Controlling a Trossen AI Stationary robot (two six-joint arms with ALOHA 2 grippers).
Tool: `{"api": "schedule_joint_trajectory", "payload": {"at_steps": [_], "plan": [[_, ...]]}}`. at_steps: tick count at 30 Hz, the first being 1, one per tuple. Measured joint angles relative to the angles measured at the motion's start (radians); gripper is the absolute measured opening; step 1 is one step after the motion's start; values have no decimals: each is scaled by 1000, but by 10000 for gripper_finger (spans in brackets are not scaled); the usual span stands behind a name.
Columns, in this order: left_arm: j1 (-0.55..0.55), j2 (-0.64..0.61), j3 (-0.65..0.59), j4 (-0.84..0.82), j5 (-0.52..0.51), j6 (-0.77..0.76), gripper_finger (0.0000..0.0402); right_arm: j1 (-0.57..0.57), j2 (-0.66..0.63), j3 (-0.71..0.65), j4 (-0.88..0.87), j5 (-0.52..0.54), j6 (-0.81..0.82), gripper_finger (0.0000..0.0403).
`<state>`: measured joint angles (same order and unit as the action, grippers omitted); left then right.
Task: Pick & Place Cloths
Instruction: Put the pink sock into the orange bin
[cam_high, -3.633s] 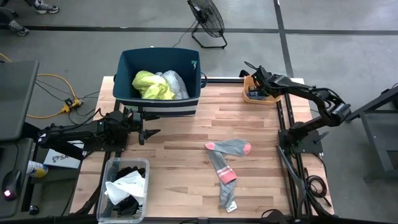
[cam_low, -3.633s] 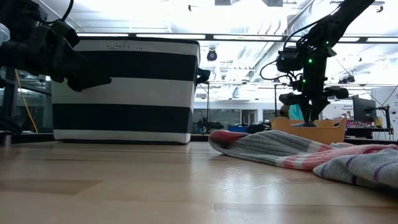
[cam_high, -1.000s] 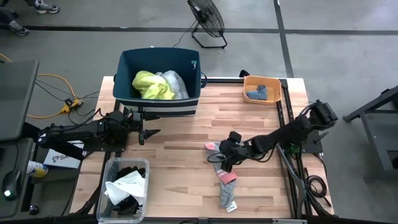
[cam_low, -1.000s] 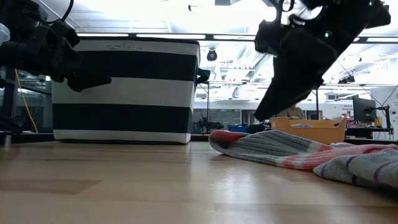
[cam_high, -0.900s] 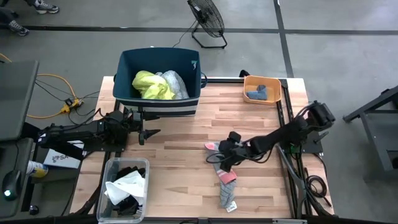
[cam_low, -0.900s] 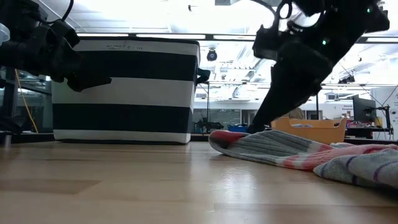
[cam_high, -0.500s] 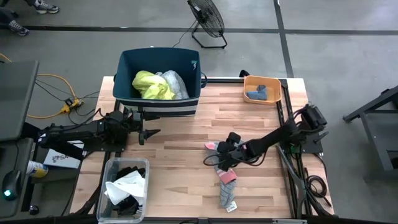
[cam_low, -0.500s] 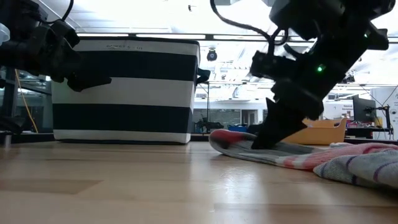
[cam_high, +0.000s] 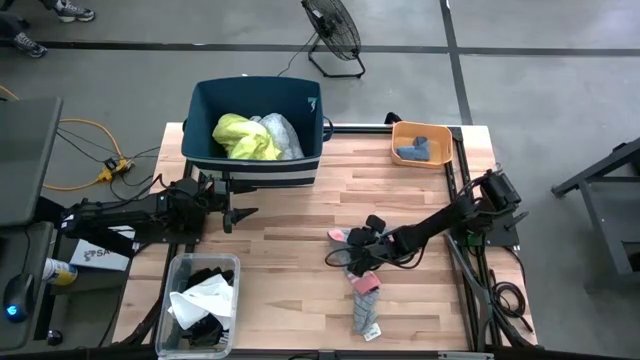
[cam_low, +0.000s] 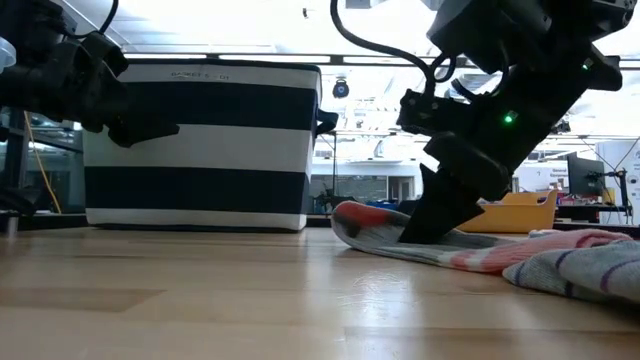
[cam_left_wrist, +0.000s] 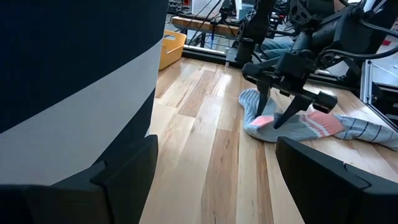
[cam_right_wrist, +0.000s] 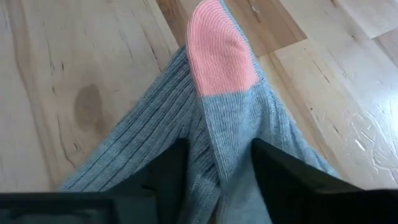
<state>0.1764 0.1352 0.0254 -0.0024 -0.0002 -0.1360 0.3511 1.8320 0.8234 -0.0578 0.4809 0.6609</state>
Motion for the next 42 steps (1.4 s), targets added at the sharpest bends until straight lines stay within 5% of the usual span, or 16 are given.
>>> {"api": "schedule_joint_trajectory", "payload": {"at_steps": [12, 34, 42], "plan": [[0, 0, 0, 0, 0, 0, 321, 4, -22, -5, 32, 3, -32, 13], [0, 0, 0, 0, 5, 0, 321, -29, -481, -6, -250, 299, -93, 5], [0, 0, 0, 0, 6, 0, 321, -98, -599, -5, -406, 430, -251, 5]]}}
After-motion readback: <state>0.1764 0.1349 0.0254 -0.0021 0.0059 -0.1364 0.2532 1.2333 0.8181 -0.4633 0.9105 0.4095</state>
